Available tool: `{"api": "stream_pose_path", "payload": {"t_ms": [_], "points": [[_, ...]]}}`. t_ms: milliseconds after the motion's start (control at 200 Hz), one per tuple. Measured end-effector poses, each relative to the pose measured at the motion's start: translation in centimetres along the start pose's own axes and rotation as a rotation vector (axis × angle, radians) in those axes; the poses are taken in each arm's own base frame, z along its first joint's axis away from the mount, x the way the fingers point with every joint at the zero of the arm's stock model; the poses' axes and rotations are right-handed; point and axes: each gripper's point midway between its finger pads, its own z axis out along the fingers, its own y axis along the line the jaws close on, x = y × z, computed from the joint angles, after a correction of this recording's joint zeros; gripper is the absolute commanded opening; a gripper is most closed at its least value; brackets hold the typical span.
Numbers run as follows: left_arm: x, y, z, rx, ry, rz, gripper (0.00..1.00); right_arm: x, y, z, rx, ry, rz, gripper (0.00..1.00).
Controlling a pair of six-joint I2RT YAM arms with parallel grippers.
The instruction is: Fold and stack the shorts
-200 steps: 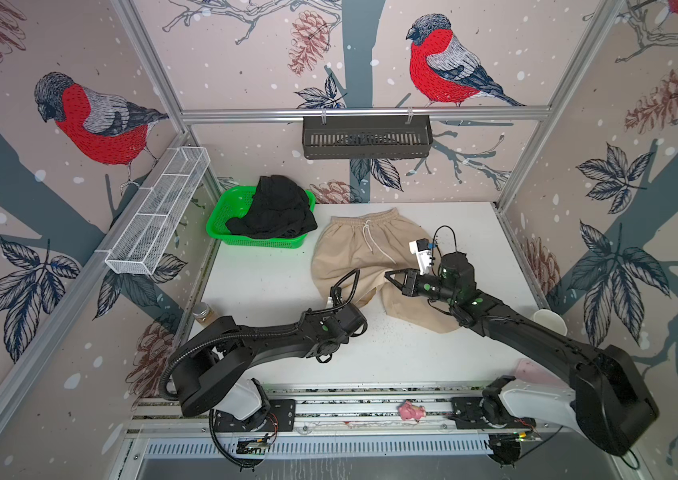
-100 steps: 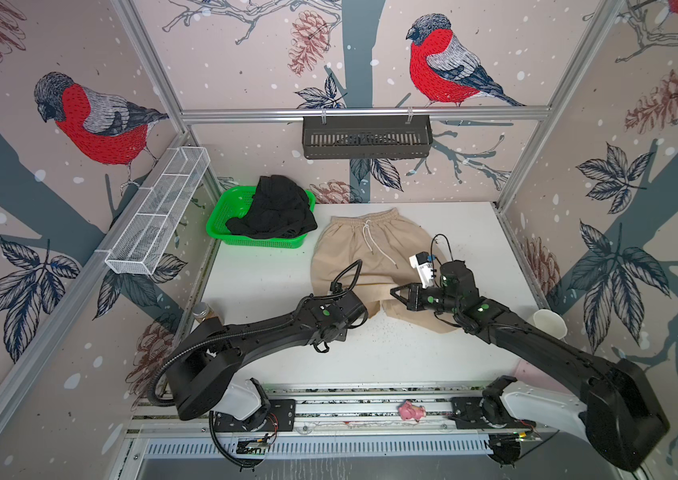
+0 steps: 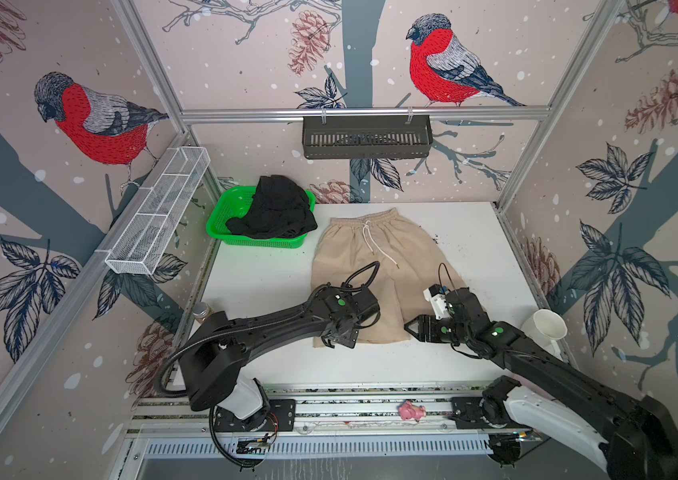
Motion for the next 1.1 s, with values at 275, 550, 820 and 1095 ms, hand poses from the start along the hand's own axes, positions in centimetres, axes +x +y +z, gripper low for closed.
{"api": "stream_pose_path", "payload": {"t_ms": [275,550,820,1095], "points": [[-3.8,-1.1,-1.6,0.215,-0.245,0.057,0.97,-4.8,-6.1,-1.5,0.217,-0.199,0.122,0.70],[-7.0,-7.2,2.8,0.358,-0.274,0.233,0.97,-7.3,-9.4,-0.2,0.296,-0.202,0.155,0.74],[-2.7,-11.0,5.6,0.518,-0.148,0.332,0.97,-8.4,-11.4,1.6,0.304,-0.182,0.178,0.75],[-1.6,-16.5,4.7,0.718,-0.163,0.357,0.97,-12.3,-12.6,4.9,0.269,-0.178,0.167,0.75]]}}
